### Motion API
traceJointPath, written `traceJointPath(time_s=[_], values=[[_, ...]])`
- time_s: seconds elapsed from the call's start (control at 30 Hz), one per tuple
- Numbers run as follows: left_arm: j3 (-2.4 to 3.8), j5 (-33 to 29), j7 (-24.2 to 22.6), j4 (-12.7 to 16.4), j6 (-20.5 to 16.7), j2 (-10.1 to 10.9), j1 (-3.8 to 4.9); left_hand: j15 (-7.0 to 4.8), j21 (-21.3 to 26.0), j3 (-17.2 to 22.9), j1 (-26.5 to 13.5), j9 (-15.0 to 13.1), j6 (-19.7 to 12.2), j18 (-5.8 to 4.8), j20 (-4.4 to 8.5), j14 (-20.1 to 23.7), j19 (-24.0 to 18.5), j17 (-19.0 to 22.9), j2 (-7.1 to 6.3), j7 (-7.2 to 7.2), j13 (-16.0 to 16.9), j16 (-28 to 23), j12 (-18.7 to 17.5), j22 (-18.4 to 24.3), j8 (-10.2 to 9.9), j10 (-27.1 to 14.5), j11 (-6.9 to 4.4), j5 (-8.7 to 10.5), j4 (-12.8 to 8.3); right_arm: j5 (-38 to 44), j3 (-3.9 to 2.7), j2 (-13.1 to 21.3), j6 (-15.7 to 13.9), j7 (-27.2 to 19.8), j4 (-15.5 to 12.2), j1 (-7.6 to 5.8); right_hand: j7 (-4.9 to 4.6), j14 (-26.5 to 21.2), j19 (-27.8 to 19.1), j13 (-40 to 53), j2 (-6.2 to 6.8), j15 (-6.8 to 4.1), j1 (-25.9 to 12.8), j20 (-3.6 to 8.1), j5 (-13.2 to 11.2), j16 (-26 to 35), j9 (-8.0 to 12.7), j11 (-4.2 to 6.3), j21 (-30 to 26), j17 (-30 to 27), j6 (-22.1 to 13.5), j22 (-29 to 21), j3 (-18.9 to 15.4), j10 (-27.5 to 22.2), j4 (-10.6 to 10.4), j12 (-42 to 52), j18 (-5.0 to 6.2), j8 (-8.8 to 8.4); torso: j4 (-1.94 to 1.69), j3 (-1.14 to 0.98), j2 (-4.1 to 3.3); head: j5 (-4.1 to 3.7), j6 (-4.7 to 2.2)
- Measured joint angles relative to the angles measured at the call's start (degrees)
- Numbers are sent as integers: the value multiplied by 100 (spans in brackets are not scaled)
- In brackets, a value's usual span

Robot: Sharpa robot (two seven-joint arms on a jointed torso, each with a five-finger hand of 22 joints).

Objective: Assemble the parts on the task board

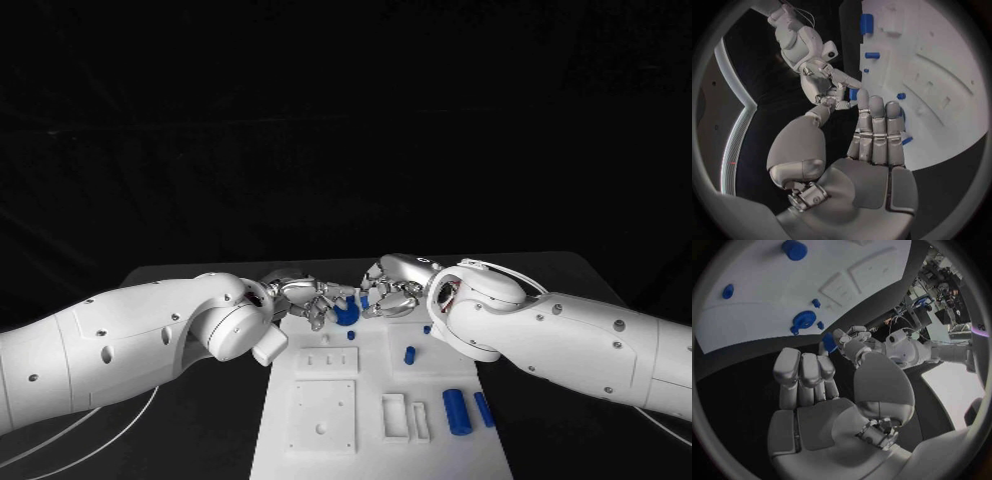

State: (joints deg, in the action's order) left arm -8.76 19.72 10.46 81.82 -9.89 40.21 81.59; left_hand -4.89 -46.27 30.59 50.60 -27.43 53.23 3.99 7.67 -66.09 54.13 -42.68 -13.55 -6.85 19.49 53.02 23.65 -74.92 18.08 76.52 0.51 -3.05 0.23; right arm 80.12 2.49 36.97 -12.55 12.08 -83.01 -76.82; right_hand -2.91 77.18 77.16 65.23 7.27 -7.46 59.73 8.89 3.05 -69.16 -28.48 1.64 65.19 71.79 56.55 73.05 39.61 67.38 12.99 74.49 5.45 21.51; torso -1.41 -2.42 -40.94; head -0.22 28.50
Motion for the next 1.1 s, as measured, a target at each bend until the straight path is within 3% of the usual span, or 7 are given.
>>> traceJointPath(time_s=[0.13, 0.33, 1.1], values=[[0, 83, 195, -7, 0, -56, 0, 72, 37, 59, -42, -23, -1, -1, -40, 165, -183, 106, -47, 1, 4, -89, -62, 0, 0, -219, 38, 0, 217, 8, 0, -3, 10, 37, 2, 0, 1, 0, 0, 0, 0, 0, 0, 0, 0, 0, 0, 0, 0, 0, 1, 0, 0, 0, 0, 0, 2, -2, 1, 0, 0, 12, 10], [0, 139, 374, -85, -13, -146, 0, 76, 37, 111, -73, -34, 22, -2, -50, 169, -193, 185, -77, -21, 2, -92, -97, 1, 0, -244, 62, 0, 455, 12, 0, -32, 18, 63, -31, 0, 3, 0, -1, 0, 0, 1, 0, 0, 0, 0, -1, 0, 0, -8, 3, 0, 0, 0, 0, 0, 4, -8, 7, 0, -6, 16, 18], [1, 146, 535, -223, 121, -352, 0, 95, 37, 56, 54, -60, 21, -45, -62, 188, -245, 262, -47, -21, 3, -111, -126, 3, 0, -304, 81, 0, 563, 13, 18, -230, 120, 61, 32, 3, 5, 9, -2, 1, 23, 12, -23, -2, 0, 22, -64, -1, 0, -27, 5, -12, 15, 1, -16, -18, 25, -21, 3, 5, -4, 9, 51]])
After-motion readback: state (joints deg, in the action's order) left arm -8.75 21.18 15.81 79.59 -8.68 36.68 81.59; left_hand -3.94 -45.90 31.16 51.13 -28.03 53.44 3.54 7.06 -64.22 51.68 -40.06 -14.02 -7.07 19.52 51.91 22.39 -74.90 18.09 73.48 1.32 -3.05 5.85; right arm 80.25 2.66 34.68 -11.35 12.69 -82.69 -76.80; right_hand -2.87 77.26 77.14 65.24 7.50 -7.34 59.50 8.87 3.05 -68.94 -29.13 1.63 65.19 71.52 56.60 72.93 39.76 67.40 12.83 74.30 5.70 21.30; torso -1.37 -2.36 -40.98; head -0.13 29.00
